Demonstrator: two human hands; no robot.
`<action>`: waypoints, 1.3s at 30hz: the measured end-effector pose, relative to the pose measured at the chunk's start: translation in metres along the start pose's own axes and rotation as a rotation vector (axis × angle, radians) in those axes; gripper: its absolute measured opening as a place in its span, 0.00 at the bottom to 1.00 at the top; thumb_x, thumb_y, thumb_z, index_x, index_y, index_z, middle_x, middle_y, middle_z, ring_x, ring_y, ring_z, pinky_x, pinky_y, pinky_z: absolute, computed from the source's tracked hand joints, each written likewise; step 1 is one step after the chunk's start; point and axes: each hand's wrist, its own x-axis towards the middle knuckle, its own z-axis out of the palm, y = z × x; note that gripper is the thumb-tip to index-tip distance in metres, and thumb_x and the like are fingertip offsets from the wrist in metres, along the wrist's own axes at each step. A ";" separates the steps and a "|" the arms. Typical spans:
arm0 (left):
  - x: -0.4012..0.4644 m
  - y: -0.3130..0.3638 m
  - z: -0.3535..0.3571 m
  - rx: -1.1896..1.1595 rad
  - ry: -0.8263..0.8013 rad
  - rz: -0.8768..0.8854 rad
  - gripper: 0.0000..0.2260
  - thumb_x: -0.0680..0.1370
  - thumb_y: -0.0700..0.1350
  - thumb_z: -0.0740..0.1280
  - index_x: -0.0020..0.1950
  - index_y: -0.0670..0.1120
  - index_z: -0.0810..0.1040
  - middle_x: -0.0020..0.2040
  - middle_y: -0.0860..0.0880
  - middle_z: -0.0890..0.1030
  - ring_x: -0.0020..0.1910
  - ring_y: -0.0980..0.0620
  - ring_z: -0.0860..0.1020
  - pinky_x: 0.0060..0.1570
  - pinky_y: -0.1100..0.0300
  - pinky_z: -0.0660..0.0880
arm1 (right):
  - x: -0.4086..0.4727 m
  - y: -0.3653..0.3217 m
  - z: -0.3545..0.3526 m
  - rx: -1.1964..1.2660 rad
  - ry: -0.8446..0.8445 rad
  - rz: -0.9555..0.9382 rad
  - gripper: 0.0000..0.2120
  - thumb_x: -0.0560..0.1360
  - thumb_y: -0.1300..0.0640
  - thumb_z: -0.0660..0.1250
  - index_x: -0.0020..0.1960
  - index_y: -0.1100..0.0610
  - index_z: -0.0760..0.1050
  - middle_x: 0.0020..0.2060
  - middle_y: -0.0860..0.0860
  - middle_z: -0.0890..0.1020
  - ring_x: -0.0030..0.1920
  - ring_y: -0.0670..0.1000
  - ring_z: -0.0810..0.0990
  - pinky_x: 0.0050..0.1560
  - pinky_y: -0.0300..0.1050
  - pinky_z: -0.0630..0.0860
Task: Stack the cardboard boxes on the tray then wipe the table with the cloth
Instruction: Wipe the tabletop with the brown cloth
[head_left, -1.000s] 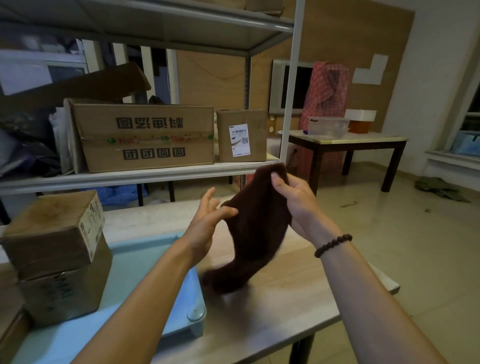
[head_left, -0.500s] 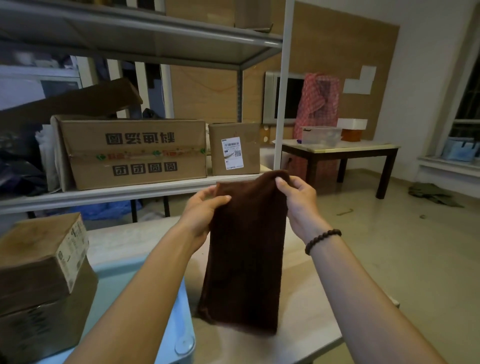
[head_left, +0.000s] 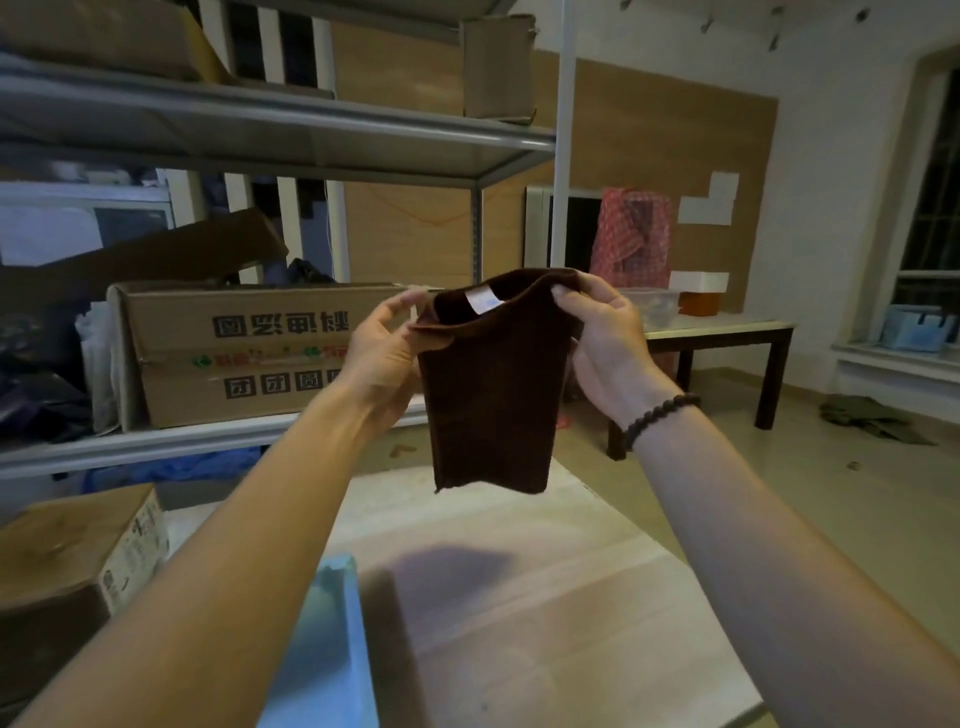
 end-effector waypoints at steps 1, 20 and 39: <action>-0.011 -0.003 -0.006 0.067 -0.055 -0.033 0.25 0.70 0.34 0.72 0.66 0.46 0.75 0.58 0.43 0.82 0.54 0.47 0.84 0.44 0.52 0.81 | -0.009 0.002 -0.007 -0.034 -0.030 0.014 0.07 0.80 0.62 0.66 0.51 0.56 0.82 0.47 0.53 0.84 0.56 0.55 0.81 0.62 0.55 0.77; -0.083 -0.136 -0.071 1.086 -0.011 -0.347 0.38 0.77 0.44 0.70 0.80 0.47 0.50 0.77 0.39 0.65 0.69 0.40 0.72 0.60 0.52 0.71 | -0.074 0.163 -0.065 -0.984 0.076 0.650 0.43 0.73 0.65 0.76 0.80 0.56 0.56 0.76 0.58 0.65 0.75 0.62 0.67 0.70 0.58 0.70; -0.118 -0.191 -0.117 1.341 -0.067 -0.306 0.33 0.82 0.54 0.57 0.81 0.46 0.44 0.82 0.48 0.47 0.80 0.49 0.46 0.78 0.46 0.48 | -0.150 0.262 0.016 -1.516 -0.868 0.309 0.28 0.84 0.39 0.46 0.82 0.43 0.52 0.83 0.49 0.50 0.82 0.60 0.44 0.78 0.67 0.41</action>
